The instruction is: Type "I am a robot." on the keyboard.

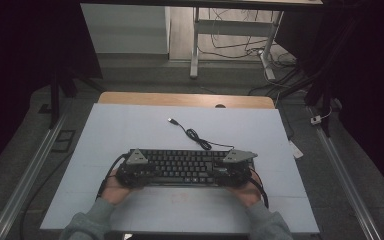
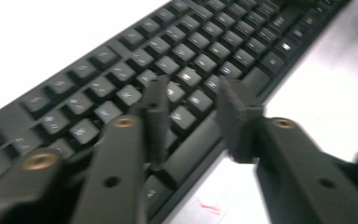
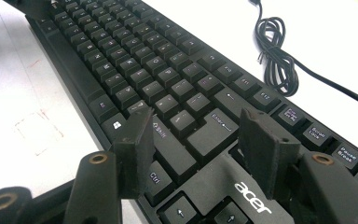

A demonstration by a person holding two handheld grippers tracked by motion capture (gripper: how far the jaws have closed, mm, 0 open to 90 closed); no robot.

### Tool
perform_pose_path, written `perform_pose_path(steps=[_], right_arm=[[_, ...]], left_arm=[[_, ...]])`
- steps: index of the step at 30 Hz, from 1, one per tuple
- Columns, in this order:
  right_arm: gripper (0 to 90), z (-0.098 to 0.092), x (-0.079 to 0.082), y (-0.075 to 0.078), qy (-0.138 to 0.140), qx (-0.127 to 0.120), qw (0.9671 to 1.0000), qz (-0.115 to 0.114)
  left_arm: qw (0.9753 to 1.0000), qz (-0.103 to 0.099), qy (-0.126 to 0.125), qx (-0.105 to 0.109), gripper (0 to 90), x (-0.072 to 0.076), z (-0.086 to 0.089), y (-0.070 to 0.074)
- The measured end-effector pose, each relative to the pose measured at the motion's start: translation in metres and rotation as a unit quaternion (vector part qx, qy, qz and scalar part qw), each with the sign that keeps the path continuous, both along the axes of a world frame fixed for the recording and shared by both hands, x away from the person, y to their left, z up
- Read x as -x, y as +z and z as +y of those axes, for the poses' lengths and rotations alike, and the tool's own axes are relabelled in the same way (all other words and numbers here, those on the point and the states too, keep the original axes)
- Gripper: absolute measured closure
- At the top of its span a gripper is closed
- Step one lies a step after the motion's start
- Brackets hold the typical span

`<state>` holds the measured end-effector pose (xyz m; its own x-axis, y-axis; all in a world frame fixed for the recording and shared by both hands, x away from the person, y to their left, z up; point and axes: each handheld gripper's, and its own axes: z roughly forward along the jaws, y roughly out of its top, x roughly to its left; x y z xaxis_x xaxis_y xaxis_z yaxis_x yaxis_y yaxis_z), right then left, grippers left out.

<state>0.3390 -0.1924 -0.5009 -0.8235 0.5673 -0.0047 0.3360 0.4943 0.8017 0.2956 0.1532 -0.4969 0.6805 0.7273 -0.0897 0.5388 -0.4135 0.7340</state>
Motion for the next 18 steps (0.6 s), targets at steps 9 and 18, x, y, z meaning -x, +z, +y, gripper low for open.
perform_pose_path(steps=[9,18], right_arm=[[45.4,0.000,-0.001,0.000,-0.001,0.000,1.0000,0.001],[45.1,0.000,-0.001,-0.001,0.000,0.002,1.0000,0.003]], left_arm=[[0.9987,0.000,0.051,0.008,42.3,-0.003,0.018,0.004],[0.9980,0.000,0.062,0.005,38.6,-0.004,0.023,0.005]])
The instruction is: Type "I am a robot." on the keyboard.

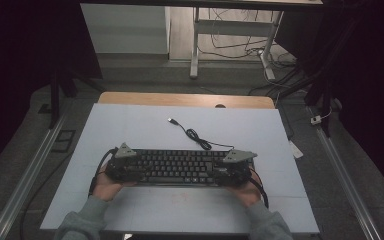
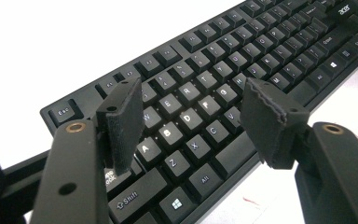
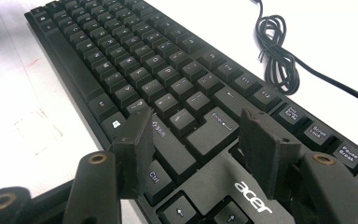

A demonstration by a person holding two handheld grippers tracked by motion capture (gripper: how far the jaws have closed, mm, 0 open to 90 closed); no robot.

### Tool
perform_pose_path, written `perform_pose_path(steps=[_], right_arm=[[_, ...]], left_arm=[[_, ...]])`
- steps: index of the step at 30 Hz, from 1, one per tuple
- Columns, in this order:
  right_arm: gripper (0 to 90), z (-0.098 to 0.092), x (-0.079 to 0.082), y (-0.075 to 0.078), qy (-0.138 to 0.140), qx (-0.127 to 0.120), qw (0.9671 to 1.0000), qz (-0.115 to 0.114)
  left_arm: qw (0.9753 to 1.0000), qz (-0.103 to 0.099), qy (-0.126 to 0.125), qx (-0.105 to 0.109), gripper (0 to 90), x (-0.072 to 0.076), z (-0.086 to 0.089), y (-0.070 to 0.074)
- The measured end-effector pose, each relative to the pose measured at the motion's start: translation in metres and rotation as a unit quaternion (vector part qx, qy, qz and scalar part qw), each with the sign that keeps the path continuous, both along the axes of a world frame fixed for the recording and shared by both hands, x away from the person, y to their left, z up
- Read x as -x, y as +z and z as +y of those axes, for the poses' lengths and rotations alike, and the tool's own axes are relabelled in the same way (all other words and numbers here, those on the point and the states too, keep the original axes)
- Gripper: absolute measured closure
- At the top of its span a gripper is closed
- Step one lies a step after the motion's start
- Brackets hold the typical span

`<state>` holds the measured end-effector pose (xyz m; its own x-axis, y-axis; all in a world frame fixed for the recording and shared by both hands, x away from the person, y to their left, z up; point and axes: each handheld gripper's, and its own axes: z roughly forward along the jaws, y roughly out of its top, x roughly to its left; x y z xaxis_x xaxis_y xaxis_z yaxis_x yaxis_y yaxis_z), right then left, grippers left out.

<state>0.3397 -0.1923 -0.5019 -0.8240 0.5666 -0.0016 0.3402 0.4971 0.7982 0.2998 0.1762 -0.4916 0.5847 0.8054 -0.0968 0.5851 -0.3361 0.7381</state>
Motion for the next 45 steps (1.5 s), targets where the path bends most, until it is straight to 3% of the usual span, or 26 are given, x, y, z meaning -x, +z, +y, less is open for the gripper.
perform_pose_path(steps=[23,27,38,45], right_arm=[[44.8,0.001,0.000,0.000,0.001,0.001,1.0000,0.000],[44.8,0.000,0.000,0.000,0.000,0.002,1.0000,0.000],[44.8,0.001,0.000,-0.001,0.000,0.004,1.0000,0.001],[44.8,0.001,0.000,-0.001,-0.001,0.006,1.0000,0.001]], left_arm=[[0.9994,0.008,0.032,-0.011,41.4,-0.004,0.011,-0.004],[0.9993,0.010,0.034,-0.012,48.3,-0.005,0.012,-0.006],[0.9988,0.010,0.040,-0.025,79.1,-0.008,0.013,-0.014],[0.9987,0.021,0.035,-0.031,88.0,-0.010,0.012,-0.019]])
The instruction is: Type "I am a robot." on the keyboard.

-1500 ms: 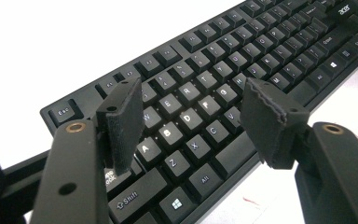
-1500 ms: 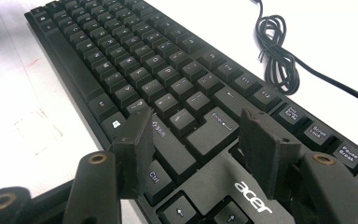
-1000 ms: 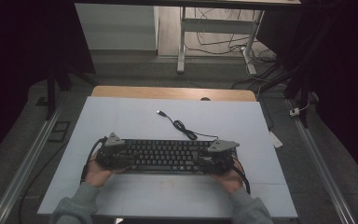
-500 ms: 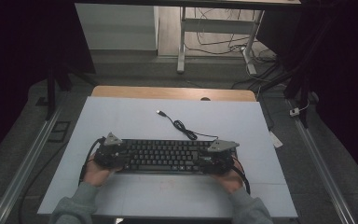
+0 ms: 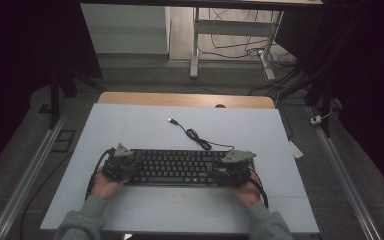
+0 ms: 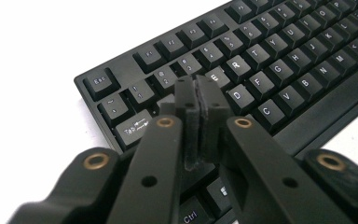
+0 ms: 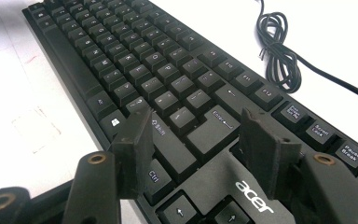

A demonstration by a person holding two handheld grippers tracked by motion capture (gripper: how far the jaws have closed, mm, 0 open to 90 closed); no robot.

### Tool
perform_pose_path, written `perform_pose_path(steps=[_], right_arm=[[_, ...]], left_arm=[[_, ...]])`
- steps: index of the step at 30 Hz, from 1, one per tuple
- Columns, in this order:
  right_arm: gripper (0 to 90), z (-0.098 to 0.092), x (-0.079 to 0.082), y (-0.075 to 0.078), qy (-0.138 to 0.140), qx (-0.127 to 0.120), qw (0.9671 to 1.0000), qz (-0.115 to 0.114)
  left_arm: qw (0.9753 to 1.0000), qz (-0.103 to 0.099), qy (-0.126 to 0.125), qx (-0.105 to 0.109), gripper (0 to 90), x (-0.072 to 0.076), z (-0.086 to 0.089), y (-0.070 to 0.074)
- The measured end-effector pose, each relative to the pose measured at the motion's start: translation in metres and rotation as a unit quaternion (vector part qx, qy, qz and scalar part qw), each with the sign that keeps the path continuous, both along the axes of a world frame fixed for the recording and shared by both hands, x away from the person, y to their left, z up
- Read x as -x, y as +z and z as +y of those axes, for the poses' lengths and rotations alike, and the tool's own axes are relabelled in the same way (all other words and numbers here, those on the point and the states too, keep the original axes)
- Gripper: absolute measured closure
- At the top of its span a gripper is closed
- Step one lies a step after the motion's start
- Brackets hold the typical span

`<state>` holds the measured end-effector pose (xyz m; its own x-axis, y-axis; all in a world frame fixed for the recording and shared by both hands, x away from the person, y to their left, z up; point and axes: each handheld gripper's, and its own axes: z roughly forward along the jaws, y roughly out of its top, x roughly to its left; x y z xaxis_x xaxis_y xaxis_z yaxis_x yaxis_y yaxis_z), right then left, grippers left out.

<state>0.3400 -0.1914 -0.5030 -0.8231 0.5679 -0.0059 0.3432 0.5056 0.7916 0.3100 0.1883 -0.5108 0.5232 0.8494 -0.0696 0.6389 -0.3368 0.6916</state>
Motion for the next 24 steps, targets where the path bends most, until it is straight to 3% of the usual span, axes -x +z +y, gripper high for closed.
perform_pose_path(steps=[24], right_arm=[[44.5,0.0001,-0.0005,-0.0006,-0.001,0.001,1.0000,0.001]], left_arm=[[0.9998,0.013,-0.002,-0.013,88.3,-0.0032,-0.0035,-0.0085]])
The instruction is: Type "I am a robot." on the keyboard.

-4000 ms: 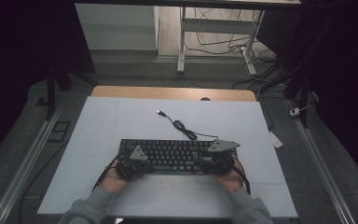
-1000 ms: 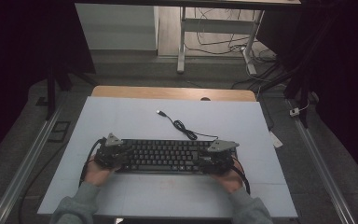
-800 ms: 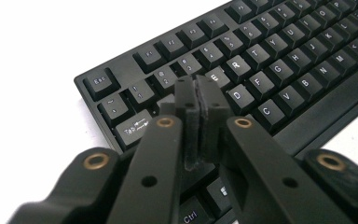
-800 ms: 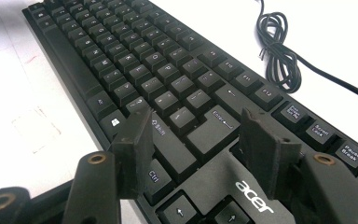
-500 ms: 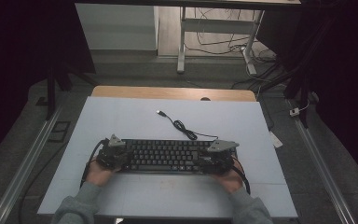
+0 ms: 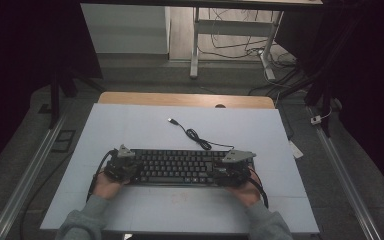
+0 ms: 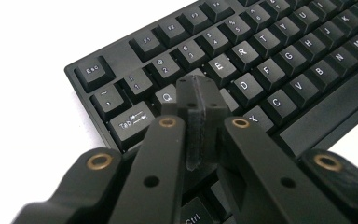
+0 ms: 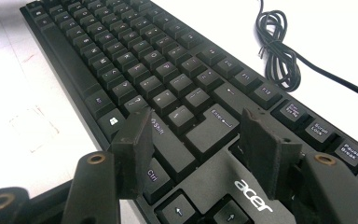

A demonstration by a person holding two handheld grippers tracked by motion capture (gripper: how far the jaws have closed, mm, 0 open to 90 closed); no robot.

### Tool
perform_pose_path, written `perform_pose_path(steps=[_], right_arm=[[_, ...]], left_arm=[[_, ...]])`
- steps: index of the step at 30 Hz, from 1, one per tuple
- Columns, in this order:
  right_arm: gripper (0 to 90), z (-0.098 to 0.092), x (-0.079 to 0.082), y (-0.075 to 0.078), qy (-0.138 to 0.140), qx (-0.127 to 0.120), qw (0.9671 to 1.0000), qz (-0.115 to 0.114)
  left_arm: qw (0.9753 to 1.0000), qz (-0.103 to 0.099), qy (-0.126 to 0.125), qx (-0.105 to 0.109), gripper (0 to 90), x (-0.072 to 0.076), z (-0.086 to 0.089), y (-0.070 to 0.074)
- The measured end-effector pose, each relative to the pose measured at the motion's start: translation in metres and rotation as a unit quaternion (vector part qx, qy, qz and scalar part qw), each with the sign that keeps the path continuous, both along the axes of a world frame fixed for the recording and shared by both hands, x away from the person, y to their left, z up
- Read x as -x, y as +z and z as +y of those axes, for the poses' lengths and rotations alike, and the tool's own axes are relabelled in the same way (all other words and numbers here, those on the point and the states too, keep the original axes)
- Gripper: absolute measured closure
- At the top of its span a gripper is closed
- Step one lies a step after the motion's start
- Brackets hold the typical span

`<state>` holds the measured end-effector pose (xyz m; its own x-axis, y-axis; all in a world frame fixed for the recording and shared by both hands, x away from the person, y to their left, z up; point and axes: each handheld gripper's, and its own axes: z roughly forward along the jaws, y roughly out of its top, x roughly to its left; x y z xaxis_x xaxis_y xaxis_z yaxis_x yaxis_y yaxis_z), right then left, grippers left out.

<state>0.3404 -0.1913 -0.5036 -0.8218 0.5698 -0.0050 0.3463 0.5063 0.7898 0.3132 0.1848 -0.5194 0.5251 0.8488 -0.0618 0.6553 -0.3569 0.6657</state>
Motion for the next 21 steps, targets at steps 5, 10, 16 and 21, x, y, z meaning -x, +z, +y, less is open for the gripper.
perform_pose_path(steps=[5,10,16,21], right_arm=[[44.4,-0.0001,0.0000,0.0000,0.000,0.000,1.0000,0.000],[44.4,0.0000,0.0000,0.0000,0.000,0.001,1.0000,0.000],[44.3,0.0003,0.0001,-0.0001,0.000,-0.001,1.0000,-0.001],[44.3,0.0004,0.0002,-0.0001,0.000,0.000,1.0000,-0.001]], left_arm=[[1.0000,0.002,-0.003,-0.002,88.3,-0.0004,-0.0004,-0.0005],[1.0000,0.003,-0.001,-0.002,88.3,-0.0004,-0.0006,-0.0011],[1.0000,0.007,0.002,-0.002,88.4,-0.0008,-0.0002,-0.0029],[0.9999,-0.008,0.003,0.008,88.3,0.0014,0.0008,0.0024]])
